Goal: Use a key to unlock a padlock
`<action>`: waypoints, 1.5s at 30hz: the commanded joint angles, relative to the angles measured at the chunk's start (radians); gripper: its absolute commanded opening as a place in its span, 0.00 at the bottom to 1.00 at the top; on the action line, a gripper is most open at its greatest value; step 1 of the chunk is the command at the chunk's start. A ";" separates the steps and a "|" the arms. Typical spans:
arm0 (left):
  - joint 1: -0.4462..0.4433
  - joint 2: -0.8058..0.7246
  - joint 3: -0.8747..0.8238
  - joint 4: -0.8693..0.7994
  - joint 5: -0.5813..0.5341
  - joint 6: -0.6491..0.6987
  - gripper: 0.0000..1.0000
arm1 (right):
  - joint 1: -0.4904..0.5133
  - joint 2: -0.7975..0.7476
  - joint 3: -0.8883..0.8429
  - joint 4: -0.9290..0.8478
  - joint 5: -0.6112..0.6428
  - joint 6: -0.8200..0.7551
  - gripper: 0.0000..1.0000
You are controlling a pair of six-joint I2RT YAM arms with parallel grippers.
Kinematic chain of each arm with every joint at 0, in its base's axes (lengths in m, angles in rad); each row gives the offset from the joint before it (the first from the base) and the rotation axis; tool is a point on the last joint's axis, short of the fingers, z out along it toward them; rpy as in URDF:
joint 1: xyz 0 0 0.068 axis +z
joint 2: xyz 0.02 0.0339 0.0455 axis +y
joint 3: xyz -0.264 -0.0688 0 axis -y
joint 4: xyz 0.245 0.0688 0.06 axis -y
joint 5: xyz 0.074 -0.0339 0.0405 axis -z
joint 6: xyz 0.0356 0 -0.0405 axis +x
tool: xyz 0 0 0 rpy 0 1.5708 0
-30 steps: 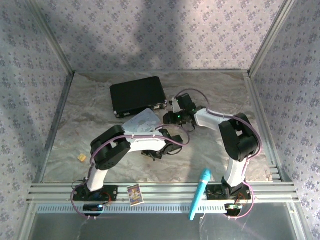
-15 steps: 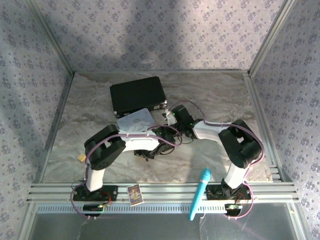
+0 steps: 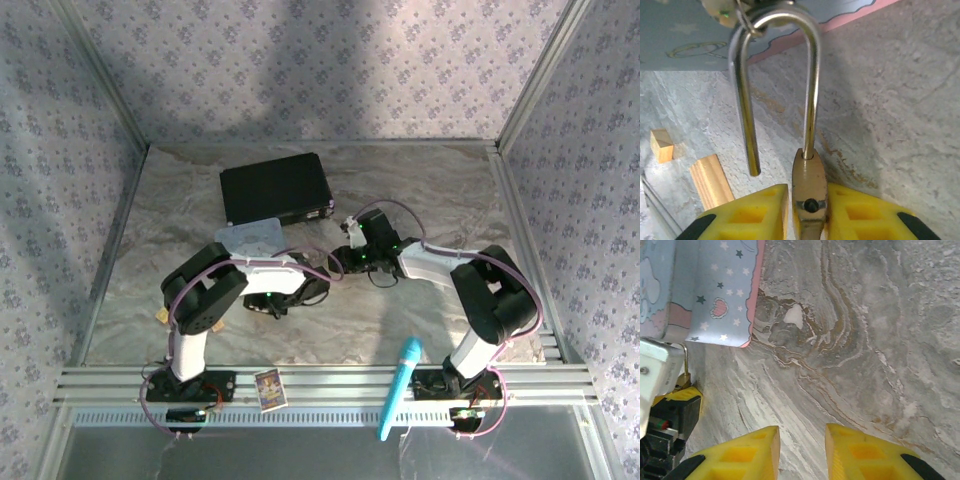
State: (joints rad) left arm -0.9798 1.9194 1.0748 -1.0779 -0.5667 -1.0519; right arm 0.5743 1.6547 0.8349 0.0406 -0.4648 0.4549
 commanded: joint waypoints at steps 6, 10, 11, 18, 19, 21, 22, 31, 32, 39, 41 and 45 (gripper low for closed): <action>-0.053 0.051 0.043 -0.023 0.070 -0.032 0.33 | 0.006 -0.011 0.023 -0.049 0.042 -0.015 0.31; -0.073 0.041 0.058 -0.023 0.092 -0.031 0.37 | 0.013 -0.004 0.029 -0.045 0.040 -0.010 0.31; -0.075 0.030 0.054 -0.015 0.101 -0.027 0.39 | 0.017 -0.006 0.030 -0.048 0.041 -0.009 0.31; -0.049 -0.178 -0.002 0.050 0.113 0.013 0.71 | 0.052 -0.066 0.028 -0.071 0.089 0.001 0.38; -0.040 -0.224 -0.014 0.064 0.118 0.024 0.76 | 0.057 -0.075 0.026 -0.071 0.095 0.008 0.40; -0.009 -0.337 -0.047 0.105 0.125 0.043 0.86 | 0.072 -0.088 0.027 -0.073 0.106 0.023 0.46; 0.003 -0.387 -0.067 0.127 0.132 0.054 0.91 | 0.084 -0.090 0.029 -0.074 0.114 0.031 0.49; 0.336 -0.826 -0.322 0.352 0.381 0.163 1.00 | 0.305 0.029 0.146 -0.032 0.187 0.129 0.99; 0.370 -0.852 -0.338 0.360 0.395 0.167 1.00 | 0.328 0.063 0.182 -0.048 0.196 0.130 0.99; 0.601 -0.961 -0.443 0.440 0.566 0.199 1.00 | 0.454 0.267 0.349 -0.010 0.227 0.166 0.89; 0.654 -0.987 -0.464 0.450 0.593 0.197 1.00 | 0.475 0.304 0.406 0.001 0.237 0.165 0.83; 0.708 -1.011 -0.472 0.443 0.609 0.220 1.00 | 0.484 0.380 0.477 -0.013 0.237 0.208 0.81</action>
State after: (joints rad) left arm -0.2947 0.9279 0.6025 -0.6632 -0.0135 -0.8665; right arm 1.0607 1.9980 1.2598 0.0265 -0.2565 0.6258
